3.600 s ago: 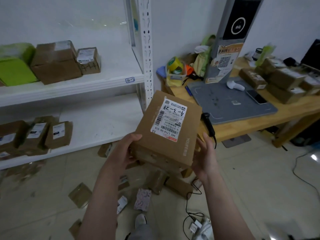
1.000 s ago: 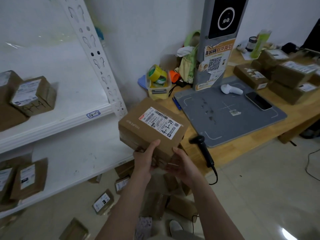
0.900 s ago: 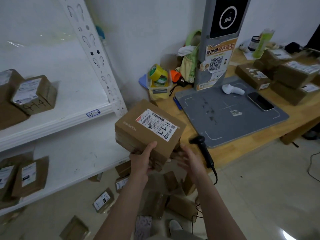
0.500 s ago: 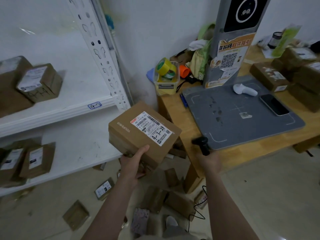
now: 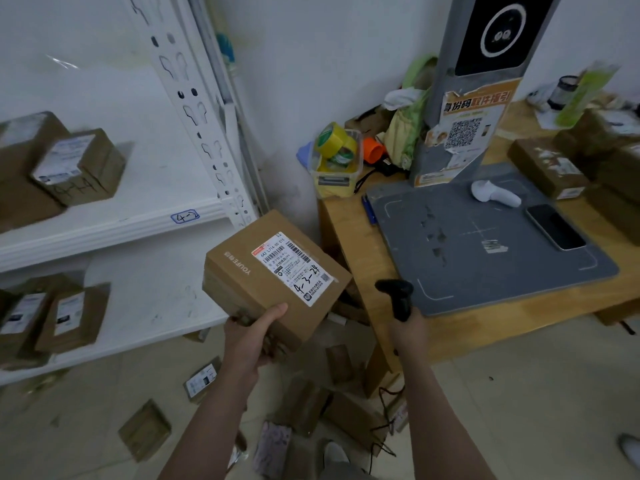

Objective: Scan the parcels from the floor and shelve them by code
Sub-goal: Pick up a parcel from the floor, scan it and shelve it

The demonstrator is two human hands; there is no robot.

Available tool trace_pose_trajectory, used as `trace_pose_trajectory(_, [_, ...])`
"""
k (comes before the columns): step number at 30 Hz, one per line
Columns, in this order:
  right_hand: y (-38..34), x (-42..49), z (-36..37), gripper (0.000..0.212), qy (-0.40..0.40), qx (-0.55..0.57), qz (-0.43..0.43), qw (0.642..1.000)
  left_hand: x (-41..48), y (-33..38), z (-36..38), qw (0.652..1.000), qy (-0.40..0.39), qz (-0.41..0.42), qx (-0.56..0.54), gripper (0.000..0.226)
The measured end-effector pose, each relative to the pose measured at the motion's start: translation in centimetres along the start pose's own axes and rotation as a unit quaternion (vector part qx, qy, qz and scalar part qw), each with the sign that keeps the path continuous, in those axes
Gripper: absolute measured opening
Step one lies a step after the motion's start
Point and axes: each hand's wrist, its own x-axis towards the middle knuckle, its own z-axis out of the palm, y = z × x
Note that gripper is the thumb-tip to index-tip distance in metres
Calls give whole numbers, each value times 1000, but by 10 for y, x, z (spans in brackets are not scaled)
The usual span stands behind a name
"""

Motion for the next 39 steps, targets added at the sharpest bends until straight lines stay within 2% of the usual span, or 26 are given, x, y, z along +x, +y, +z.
trace_pose_trajectory(4, [-39, -26, -5, 27, -9, 50, -85, 995, 9, -1, -3, 1000, -7, 19, 5, 103])
trace_pose_trajectory(8, [-84, -53, -9, 26, -123, 81, -180, 973, 4, 8, -6, 998, -21, 54, 23, 99])
trace_pose_trajectory(13, [-119, -85, -12, 40, -237, 93, -250, 934, 2, 19, -13, 995, -18, 90, 43, 127])
trace_pose_trajectory(16, [-124, -96, -7, 35, -275, 98, -254, 922, 0, 22, -18, 993, -20, 106, 40, 130])
trace_pose_trajectory(20, [-125, -104, -1, 23, -292, 116, -262, 912, -2, 25, -27, 990, -13, 124, 64, 132])
trace_pose_trajectory(25, [-124, -110, 6, 19, -300, 123, -284, 902, -7, 23, -36, 985, -22, 153, 78, 132])
trace_pose_trajectory(39, [-117, -112, 18, 9, -255, 128, -313, 906, -9, 23, -36, 976, -26, 188, 109, 134])
